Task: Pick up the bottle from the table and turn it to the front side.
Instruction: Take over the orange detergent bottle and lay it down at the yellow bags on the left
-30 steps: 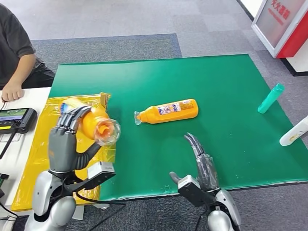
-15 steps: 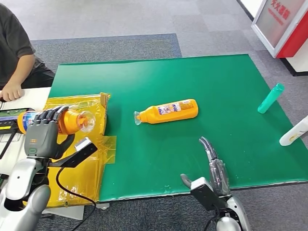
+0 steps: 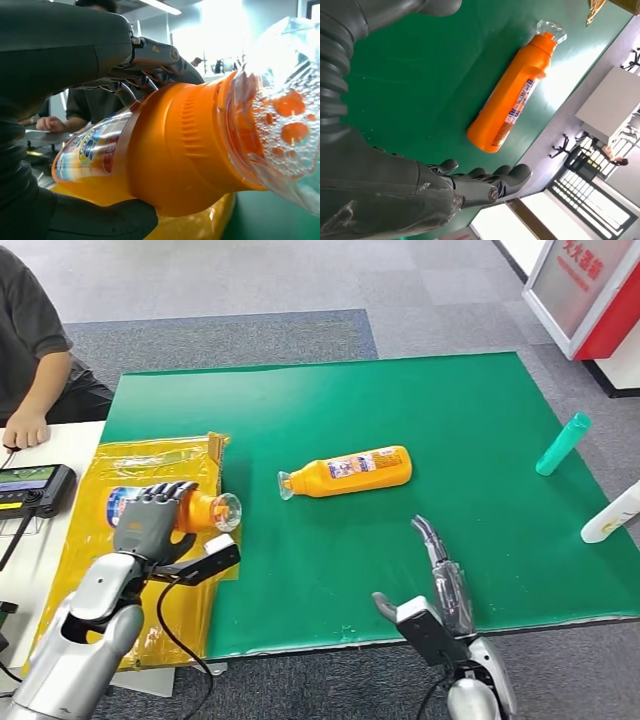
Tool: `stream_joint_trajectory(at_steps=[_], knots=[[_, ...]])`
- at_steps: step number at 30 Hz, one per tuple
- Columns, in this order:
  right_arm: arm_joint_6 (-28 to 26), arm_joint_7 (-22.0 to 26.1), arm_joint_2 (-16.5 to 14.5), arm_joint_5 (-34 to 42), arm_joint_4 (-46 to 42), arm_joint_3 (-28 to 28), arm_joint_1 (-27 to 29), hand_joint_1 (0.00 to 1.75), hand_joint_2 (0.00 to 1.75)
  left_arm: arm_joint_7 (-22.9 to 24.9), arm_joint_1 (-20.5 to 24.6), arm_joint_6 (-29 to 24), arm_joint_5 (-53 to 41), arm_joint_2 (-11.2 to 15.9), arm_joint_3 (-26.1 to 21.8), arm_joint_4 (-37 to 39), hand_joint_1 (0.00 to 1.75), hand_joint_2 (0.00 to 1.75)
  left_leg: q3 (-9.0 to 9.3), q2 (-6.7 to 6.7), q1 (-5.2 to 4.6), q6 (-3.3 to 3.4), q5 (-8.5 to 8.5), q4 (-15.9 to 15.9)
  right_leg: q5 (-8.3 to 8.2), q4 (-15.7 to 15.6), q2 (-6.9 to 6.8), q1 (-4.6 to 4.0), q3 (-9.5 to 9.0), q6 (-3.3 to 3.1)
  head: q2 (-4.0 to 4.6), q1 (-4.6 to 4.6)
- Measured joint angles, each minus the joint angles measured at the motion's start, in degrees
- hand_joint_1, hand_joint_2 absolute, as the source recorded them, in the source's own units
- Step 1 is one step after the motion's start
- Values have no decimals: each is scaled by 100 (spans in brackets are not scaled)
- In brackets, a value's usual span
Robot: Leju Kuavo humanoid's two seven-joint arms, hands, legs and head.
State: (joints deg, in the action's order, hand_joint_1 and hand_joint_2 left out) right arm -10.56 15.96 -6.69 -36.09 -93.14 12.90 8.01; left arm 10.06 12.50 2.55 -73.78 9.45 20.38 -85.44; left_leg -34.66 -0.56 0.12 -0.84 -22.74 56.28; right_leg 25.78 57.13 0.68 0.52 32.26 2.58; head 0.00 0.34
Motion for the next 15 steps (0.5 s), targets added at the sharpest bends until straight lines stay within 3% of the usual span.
stream_joint_trajectory(at_steps=[15], knots=[[-1,28,1,70,234,0,-101,0,175,226,353,745,325,23,677,985,175,175,3,0,0,-4,2,0,0,1,0,0,-3,-2,0,0]])
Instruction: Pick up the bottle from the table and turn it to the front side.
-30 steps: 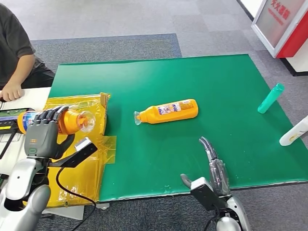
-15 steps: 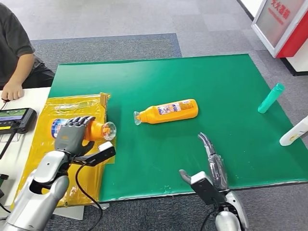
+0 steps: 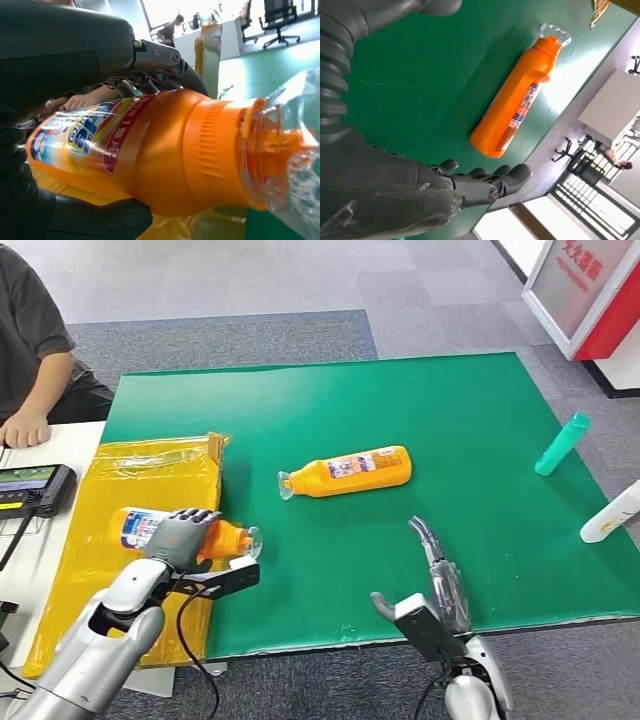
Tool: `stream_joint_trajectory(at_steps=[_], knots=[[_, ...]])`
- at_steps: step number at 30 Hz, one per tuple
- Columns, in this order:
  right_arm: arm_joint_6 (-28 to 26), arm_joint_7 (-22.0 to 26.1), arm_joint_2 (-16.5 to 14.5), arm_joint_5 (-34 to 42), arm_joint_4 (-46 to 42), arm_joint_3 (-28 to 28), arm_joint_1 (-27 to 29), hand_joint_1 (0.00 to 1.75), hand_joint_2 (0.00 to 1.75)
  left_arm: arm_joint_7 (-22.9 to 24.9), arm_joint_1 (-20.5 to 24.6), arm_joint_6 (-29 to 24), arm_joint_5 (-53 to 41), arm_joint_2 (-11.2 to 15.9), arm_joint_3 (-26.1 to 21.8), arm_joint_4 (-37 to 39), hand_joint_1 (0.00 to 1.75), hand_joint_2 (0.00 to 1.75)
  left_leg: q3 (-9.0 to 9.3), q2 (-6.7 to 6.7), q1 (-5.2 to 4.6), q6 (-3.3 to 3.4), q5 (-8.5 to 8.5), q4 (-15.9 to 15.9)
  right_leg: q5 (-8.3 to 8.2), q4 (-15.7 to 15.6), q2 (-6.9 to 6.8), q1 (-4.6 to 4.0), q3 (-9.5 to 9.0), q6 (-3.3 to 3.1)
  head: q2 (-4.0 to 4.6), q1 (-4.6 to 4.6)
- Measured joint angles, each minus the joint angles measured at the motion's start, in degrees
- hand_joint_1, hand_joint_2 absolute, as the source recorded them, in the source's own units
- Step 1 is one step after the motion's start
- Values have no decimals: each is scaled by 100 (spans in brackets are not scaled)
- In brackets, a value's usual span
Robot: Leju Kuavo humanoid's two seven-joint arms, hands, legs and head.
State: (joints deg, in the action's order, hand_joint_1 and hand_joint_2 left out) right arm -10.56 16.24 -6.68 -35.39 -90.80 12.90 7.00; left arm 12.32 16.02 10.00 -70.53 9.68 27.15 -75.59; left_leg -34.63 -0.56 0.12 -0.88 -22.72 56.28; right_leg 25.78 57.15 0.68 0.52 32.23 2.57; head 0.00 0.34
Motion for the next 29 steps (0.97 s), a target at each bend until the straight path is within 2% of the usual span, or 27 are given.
stream_joint_trajectory(at_steps=[6,7,8,10,11,12,16,19,22,29], knots=[[1,-2,1,22,87,0,-37,0,175,74,40,101,77,126,124,194,175,175,0,0,0,-3,2,0,0,6,0,0,2,0,0,0],[1,-2,2,25,96,0,-44,0,175,79,43,109,84,145,138,208,163,175,0,0,0,-3,2,0,0,6,0,0,2,-1,0,1],[1,-2,2,26,104,0,-52,0,175,88,48,117,89,160,150,221,136,175,0,0,0,-3,2,0,0,6,0,0,2,-1,0,0],[1,-2,3,26,120,0,-68,0,175,115,69,141,102,188,177,242,49,175,0,0,0,-3,2,0,0,6,0,0,1,-1,0,0],[3,-2,3,27,129,1,-76,0,175,128,82,151,116,197,189,256,17,175,0,0,0,-3,2,0,0,6,0,0,1,-1,0,0],[5,-2,3,28,138,1,-82,0,175,138,93,153,136,203,198,276,1,175,0,0,0,-4,2,0,0,6,0,0,1,-1,0,0],[11,23,15,59,169,1,-81,0,175,133,87,-59,302,150,211,373,0,0,0,0,0,-4,3,0,-1,6,0,0,4,-2,0,-1],[12,102,46,106,172,-2,-45,0,175,40,46,-438,601,19,155,367,0,0,-1,0,0,-4,3,0,-1,6,-1,0,2,-2,0,0],[20,186,67,131,172,-14,25,0,175,-373,-116,-692,1320,-137,-35,175,0,0,-1,0,-1,-5,2,0,-1,5,2,1,1,-2,0,0],[17,400,125,254,172,-44,144,0,175,-2217,-995,-878,3694,-354,-758,-873,0,0,-1,2,0,-12,-6,-3,5,6,6,0,5,-9,0,-1]])
